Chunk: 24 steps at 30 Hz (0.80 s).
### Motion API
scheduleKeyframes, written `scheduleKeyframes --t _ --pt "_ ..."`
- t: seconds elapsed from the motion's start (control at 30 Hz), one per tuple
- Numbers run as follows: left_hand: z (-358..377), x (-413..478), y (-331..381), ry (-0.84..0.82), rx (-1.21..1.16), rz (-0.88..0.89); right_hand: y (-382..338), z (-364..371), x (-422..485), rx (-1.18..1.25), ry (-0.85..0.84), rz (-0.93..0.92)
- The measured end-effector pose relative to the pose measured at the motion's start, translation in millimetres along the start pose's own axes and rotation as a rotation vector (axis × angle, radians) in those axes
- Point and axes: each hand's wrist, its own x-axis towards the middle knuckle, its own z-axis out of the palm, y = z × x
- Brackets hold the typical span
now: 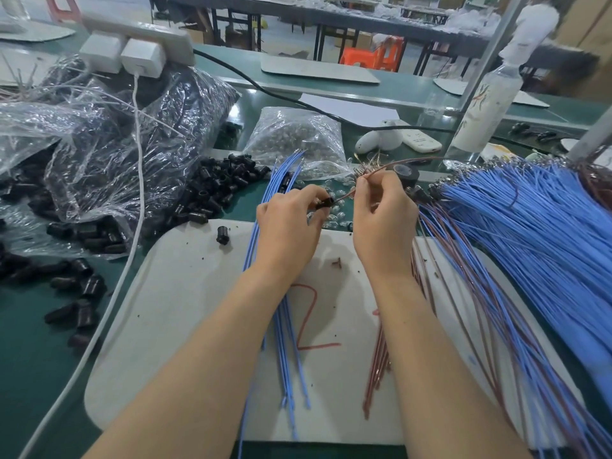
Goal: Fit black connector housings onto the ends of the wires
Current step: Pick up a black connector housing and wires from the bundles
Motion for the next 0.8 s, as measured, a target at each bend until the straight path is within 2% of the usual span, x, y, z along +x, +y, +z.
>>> scheduleKeyframes --t 0.3,0.53,0.8 --pt "-0.7 -1.4 1.1 -0.032 0.047 0.075 -0.7 -1.6 3.2 0.084 0.015 0.125" --pt "-3.9 1.7 0.8 -0.045 -0.118 -0.012 -1.6 -2.2 3.6 0.112 -0.059 0.137" --pt "-2.1 2.1 -0.1 -0.054 -0.098 -0.008 -5.3 -3.9 2.7 0.131 -0.084 0.144"
